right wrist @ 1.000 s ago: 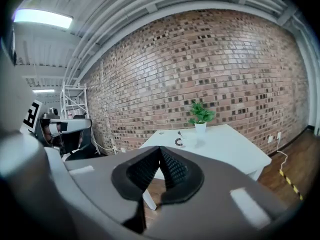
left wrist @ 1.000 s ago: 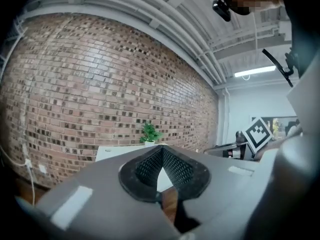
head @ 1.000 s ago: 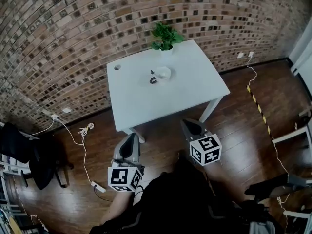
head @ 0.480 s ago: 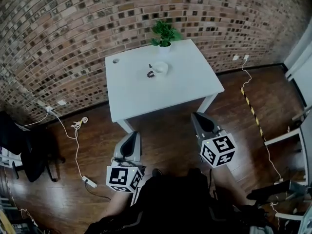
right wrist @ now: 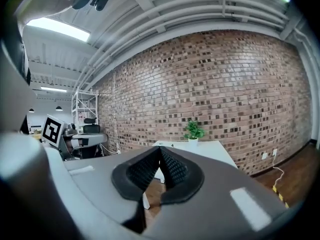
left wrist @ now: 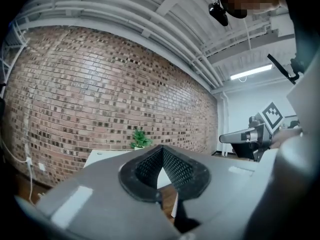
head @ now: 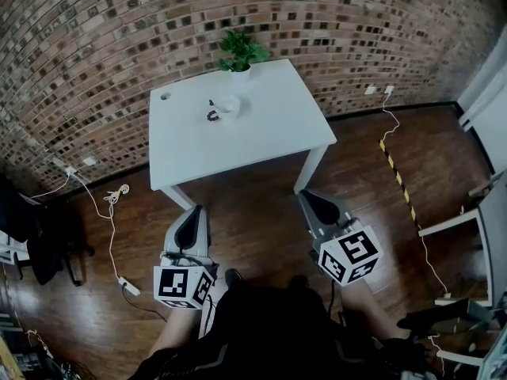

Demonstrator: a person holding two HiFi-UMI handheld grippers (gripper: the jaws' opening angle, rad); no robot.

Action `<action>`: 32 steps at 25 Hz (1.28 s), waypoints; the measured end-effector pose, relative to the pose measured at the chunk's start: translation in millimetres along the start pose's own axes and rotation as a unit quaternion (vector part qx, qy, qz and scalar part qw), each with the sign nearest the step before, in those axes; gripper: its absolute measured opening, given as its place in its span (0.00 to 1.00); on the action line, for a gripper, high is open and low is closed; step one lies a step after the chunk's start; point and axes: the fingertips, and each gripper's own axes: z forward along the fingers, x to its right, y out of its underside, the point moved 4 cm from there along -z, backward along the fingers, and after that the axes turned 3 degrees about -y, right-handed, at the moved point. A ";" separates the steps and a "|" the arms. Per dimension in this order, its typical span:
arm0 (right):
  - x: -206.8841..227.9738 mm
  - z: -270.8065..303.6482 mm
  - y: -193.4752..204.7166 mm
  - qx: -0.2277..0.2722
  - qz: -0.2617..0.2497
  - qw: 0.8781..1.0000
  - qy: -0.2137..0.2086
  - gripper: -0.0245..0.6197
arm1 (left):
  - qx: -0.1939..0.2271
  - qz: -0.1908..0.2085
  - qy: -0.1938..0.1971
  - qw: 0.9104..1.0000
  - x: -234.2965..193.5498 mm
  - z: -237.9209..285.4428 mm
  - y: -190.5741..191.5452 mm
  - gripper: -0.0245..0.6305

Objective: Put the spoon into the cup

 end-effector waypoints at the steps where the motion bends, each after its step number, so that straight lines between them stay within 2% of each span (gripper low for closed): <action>1: 7.0 -11.0 3.3 -0.002 0.002 1.000 -0.005 0.05 | -0.002 0.000 0.000 1.000 15.4 -0.3 0.3 0.04; 5: 39.2 -53.5 8.2 -0.003 0.000 1.000 -0.027 0.05 | -0.010 -0.005 -0.016 1.000 75.6 -2.2 3.2 0.04; 8: 56.8 -79.4 14.7 -0.009 0.012 0.998 -0.059 0.05 | -0.024 -0.027 -0.035 0.999 116.0 -6.2 10.7 0.04; 12: 74.4 -103.1 23.6 -0.015 0.019 0.997 -0.073 0.05 | -0.031 -0.037 -0.051 0.998 152.5 -13.2 19.0 0.04; 19: 61.3 -113.7 12.7 0.005 0.005 0.996 -0.091 0.05 | -0.035 -0.032 -0.074 0.996 151.5 -44.2 7.7 0.04; 24: 40.4 -111.0 12.8 0.011 0.023 0.996 -0.090 0.05 | -0.031 -0.024 -0.058 0.998 141.0 -59.9 3.8 0.04; 29: 19.4 -109.0 9.2 0.006 -0.001 0.996 -0.088 0.05 | -0.022 -0.046 -0.055 0.997 129.3 -71.7 4.7 0.04; 32: 16.8 -110.9 4.5 0.013 0.001 0.997 -0.082 0.05 | -0.015 -0.039 -0.050 0.998 126.1 -75.8 0.7 0.04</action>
